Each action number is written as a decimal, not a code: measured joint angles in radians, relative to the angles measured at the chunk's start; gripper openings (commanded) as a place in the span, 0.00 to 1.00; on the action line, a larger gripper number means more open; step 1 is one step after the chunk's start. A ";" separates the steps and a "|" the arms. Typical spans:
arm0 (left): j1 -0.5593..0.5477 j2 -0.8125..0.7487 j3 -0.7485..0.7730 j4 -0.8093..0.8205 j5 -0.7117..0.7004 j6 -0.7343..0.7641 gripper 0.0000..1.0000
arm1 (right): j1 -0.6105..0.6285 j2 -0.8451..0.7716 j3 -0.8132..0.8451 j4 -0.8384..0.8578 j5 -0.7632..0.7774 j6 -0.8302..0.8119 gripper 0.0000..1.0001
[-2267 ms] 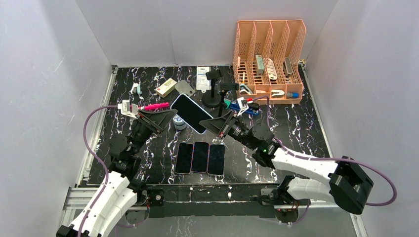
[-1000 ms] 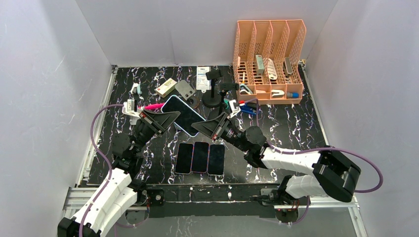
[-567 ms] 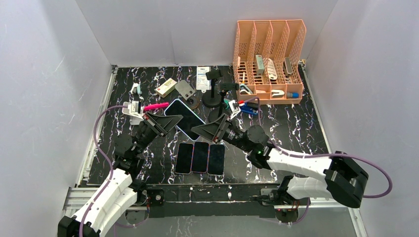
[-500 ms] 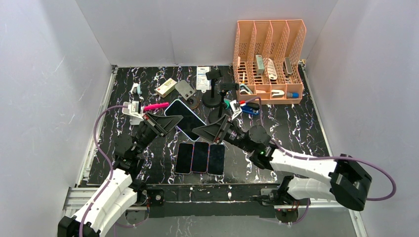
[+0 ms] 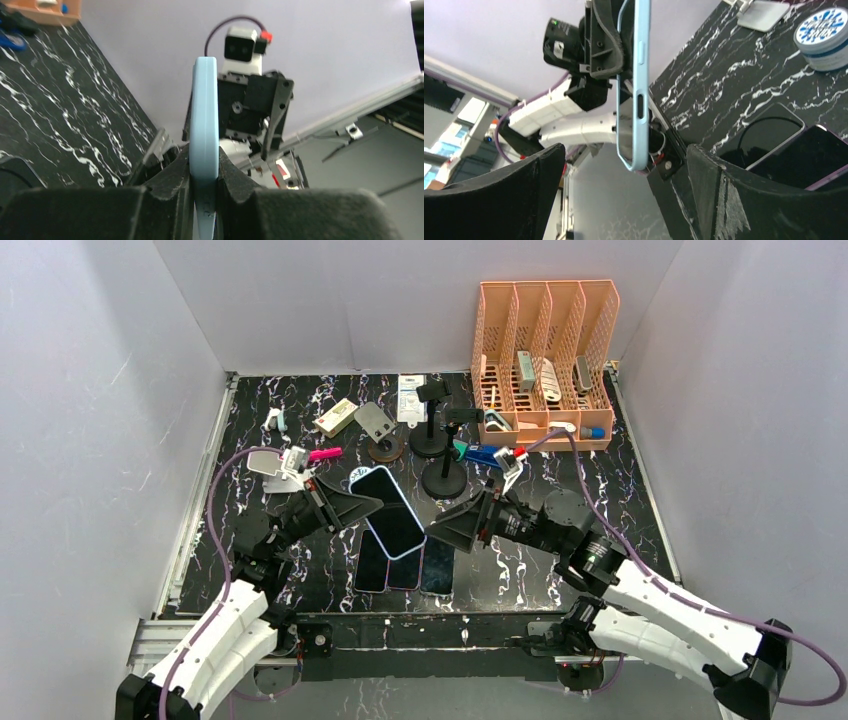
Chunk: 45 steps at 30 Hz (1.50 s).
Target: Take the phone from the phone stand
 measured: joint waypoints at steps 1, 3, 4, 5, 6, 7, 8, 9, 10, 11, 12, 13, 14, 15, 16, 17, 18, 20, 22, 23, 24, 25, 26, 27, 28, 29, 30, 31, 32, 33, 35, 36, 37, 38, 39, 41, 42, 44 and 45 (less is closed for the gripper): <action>-0.004 -0.002 0.000 0.000 0.023 0.000 0.00 | -0.010 -0.011 0.000 -0.022 -0.023 -0.009 0.97; -0.015 -0.005 0.000 0.000 0.072 0.002 0.00 | -0.029 -0.013 0.007 -0.068 -0.087 -0.031 0.95; -0.018 -0.006 0.000 0.000 0.096 0.003 0.00 | -0.034 -0.007 0.011 -0.079 -0.113 -0.036 0.95; -0.023 -0.006 0.000 0.000 0.111 0.004 0.00 | -0.037 0.004 0.017 -0.085 -0.145 -0.042 0.94; -0.027 -0.006 0.000 0.000 0.130 0.006 0.00 | -0.038 0.023 0.023 -0.086 -0.175 -0.048 0.93; -0.030 -0.005 0.000 0.000 0.147 0.010 0.00 | -0.038 0.043 0.026 -0.085 -0.203 -0.050 0.92; -0.032 -0.005 0.000 -0.001 0.160 0.012 0.00 | -0.037 0.061 0.027 -0.085 -0.228 -0.051 0.91; -0.034 -0.005 0.000 -0.001 0.172 0.015 0.00 | -0.037 0.075 0.027 -0.083 -0.248 -0.050 0.90; -0.036 -0.005 0.000 -0.002 0.178 0.018 0.00 | -0.037 0.090 0.027 -0.076 -0.268 -0.048 0.89; -0.037 -0.005 0.000 -0.002 0.185 0.021 0.00 | -0.037 0.109 0.027 -0.059 -0.289 -0.039 0.88; -0.037 -0.005 0.000 -0.004 0.192 0.024 0.00 | -0.037 0.123 0.027 -0.039 -0.304 -0.030 0.86; -0.037 -0.005 0.000 -0.007 0.196 0.029 0.00 | -0.037 0.134 0.026 -0.018 -0.316 -0.021 0.85; -0.038 -0.005 0.000 -0.011 0.200 0.032 0.00 | -0.038 0.151 0.026 0.019 -0.333 -0.004 0.83; -0.039 -0.005 0.000 -0.014 0.201 0.035 0.00 | -0.037 0.163 0.025 0.045 -0.344 0.006 0.82; -0.041 -0.005 0.000 -0.018 0.202 0.039 0.00 | -0.037 0.179 0.025 0.078 -0.356 0.024 0.80; -0.042 -0.005 0.000 -0.024 0.203 0.045 0.00 | -0.037 0.191 0.024 0.103 -0.363 0.035 0.79; -0.043 -0.005 0.000 -0.032 0.204 0.049 0.00 | -0.037 0.206 0.023 0.135 -0.373 0.052 0.78; -0.044 -0.005 0.000 -0.048 0.206 0.062 0.00 | -0.037 0.230 0.021 0.187 -0.385 0.078 0.75; -0.046 -0.005 0.000 -0.063 0.207 0.073 0.00 | -0.037 0.250 0.021 0.227 -0.391 0.100 0.71; -0.048 -0.005 0.000 -0.069 0.207 0.077 0.00 | -0.037 0.259 0.021 0.244 -0.392 0.109 0.70; -0.050 -0.006 0.000 -0.077 0.208 0.083 0.00 | -0.037 0.266 0.020 0.259 -0.392 0.119 0.69; -0.051 -0.008 0.000 -0.085 0.208 0.087 0.00 | -0.037 0.274 0.019 0.275 -0.393 0.129 0.67; -0.053 -0.010 0.000 -0.090 0.208 0.090 0.00 | -0.037 0.280 0.019 0.286 -0.393 0.137 0.66; -0.053 -0.010 0.000 -0.093 0.208 0.093 0.00 | -0.037 0.287 0.017 0.300 -0.393 0.145 0.64; -0.054 -0.011 0.000 -0.095 0.208 0.094 0.00 | -0.037 0.292 0.017 0.307 -0.393 0.152 0.63; -0.055 -0.013 0.000 -0.097 0.208 0.096 0.00 | -0.037 0.299 0.017 0.318 -0.395 0.159 0.63; -0.056 -0.014 0.000 -0.098 0.207 0.098 0.00 | -0.037 0.304 0.016 0.323 -0.396 0.163 0.62; -0.056 -0.015 0.000 -0.099 0.208 0.098 0.00 | -0.037 0.309 0.016 0.328 -0.397 0.169 0.61; -0.057 -0.015 0.000 -0.100 0.207 0.099 0.00 | -0.037 0.314 0.016 0.333 -0.398 0.174 0.60; -0.058 -0.015 0.000 -0.103 0.207 0.100 0.00 | -0.037 0.320 0.016 0.338 -0.399 0.179 0.59; -0.060 -0.015 0.000 -0.107 0.207 0.101 0.00 | -0.037 0.327 0.016 0.344 -0.402 0.182 0.56; -0.062 -0.015 0.000 -0.107 0.207 0.101 0.00 | -0.037 0.330 0.016 0.345 -0.404 0.183 0.54; -0.063 -0.015 0.000 -0.107 0.207 0.101 0.00 | -0.037 0.333 0.016 0.347 -0.405 0.185 0.52; -0.063 -0.014 0.001 -0.107 0.207 0.102 0.00 | -0.037 0.336 0.016 0.348 -0.406 0.185 0.51; -0.064 -0.014 0.002 -0.107 0.207 0.102 0.00 | -0.037 0.338 0.016 0.348 -0.407 0.185 0.49; -0.064 -0.013 0.005 -0.110 0.206 0.102 0.00 | -0.037 0.341 0.016 0.348 -0.407 0.185 0.47; -0.064 -0.013 0.008 -0.111 0.206 0.102 0.00 | -0.037 0.341 0.016 0.348 -0.407 0.184 0.46; -0.064 -0.013 0.014 -0.113 0.205 0.102 0.00 | -0.037 0.342 0.016 0.348 -0.408 0.184 0.43; -0.064 -0.013 0.016 -0.113 0.204 0.103 0.00 | -0.036 0.342 0.016 0.348 -0.408 0.184 0.41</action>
